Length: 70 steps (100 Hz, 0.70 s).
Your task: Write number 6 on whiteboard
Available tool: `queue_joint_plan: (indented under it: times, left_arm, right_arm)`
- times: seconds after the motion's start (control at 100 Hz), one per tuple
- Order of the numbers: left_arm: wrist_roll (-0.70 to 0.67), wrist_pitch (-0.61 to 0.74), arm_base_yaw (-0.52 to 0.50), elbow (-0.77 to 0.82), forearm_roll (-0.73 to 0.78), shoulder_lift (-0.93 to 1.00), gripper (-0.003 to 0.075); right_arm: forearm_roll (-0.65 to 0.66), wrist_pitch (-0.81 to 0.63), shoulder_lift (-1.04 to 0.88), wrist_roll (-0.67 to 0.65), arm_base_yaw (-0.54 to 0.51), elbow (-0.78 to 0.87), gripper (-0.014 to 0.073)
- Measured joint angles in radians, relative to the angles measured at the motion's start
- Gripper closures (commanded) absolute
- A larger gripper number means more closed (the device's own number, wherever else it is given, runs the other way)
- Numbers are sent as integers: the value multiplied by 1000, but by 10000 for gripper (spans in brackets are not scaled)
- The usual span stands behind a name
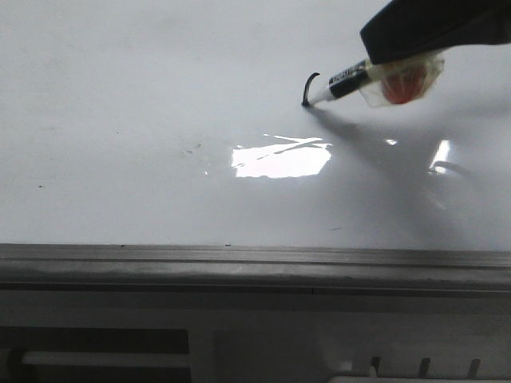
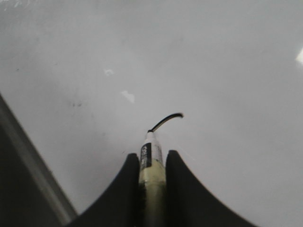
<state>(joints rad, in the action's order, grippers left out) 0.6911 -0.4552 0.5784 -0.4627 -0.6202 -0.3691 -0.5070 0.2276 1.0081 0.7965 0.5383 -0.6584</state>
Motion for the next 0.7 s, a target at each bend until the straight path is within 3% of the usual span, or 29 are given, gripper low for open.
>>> queue_joint_plan:
  times: [0.28, 0.54, 0.7]
  left_arm:
    - [0, 0, 0, 0, -2, 0, 739]
    - [0, 0, 0, 0, -3, 0, 739]
    - [0, 1, 0, 0, -3, 0, 739]
  right_arm:
    - [4, 269, 6, -2, 6, 0, 647]
    - [138, 297, -47, -157, -23, 0, 647]
    - [176, 218, -74, -174, -32, 0, 647]
